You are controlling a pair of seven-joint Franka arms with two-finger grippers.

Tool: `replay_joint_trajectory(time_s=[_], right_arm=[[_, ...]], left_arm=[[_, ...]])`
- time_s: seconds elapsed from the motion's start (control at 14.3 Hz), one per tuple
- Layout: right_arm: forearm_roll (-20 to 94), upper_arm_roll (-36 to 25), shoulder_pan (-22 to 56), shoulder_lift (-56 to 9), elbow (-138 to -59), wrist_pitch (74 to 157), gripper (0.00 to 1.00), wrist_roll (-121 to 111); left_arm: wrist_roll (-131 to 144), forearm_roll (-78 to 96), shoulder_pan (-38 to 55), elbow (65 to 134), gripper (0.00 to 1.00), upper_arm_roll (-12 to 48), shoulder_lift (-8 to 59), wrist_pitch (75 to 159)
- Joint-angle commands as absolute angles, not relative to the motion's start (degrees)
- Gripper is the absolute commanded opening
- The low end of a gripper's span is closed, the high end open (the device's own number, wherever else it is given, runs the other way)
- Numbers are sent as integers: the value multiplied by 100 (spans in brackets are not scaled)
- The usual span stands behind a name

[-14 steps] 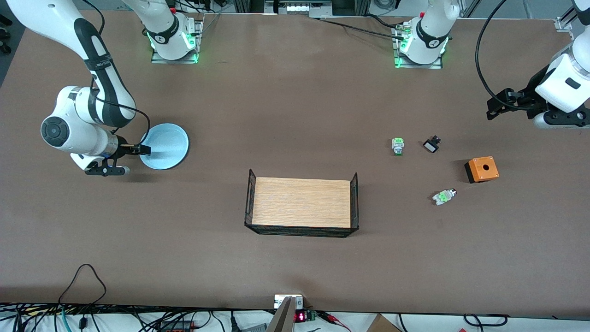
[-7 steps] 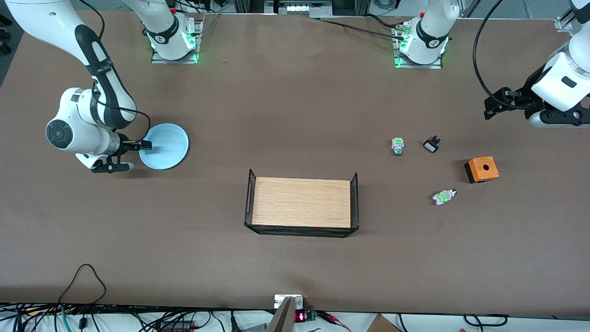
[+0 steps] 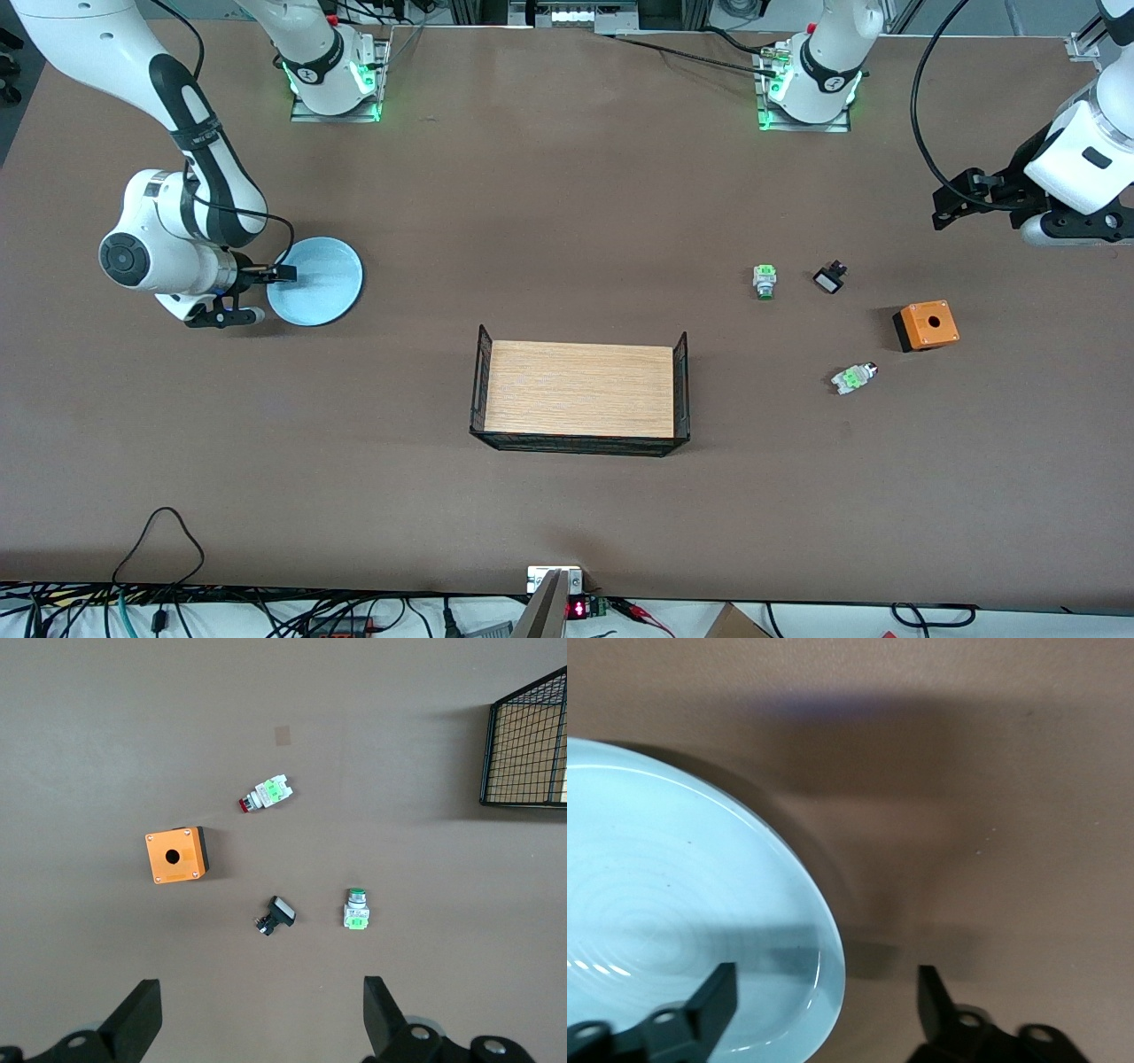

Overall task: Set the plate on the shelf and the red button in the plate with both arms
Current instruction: 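Close the right gripper on the plate rim, then lift the plate with the right gripper and carry it toward the wooden tray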

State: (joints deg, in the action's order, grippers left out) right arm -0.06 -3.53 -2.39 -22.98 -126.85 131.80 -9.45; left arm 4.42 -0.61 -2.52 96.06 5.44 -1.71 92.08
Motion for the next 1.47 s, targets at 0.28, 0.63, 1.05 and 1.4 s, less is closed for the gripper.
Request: replay_joint_trajectory(time_s=[0.28, 0.63, 1.05, 1.4], right_arm=[[79, -316, -290, -2320, -12657, 13175, 10, -1011], [88, -308, -193, -2294, -12621, 13166, 0, -967], [606, -264, -193, -1882, -12096, 12063, 0, -914], [606, -176, -167, -1451, -11129, 10804, 0, -782]], left_arm=[[413, -9, -281, 9483, 100, 554, -149, 9097], [422, -18, -272, 9483, 100, 554, -149, 9097], [431, -26, -272, 9483, 100, 554, -149, 9088], [431, -26, -272, 9483, 100, 554, -149, 9070]])
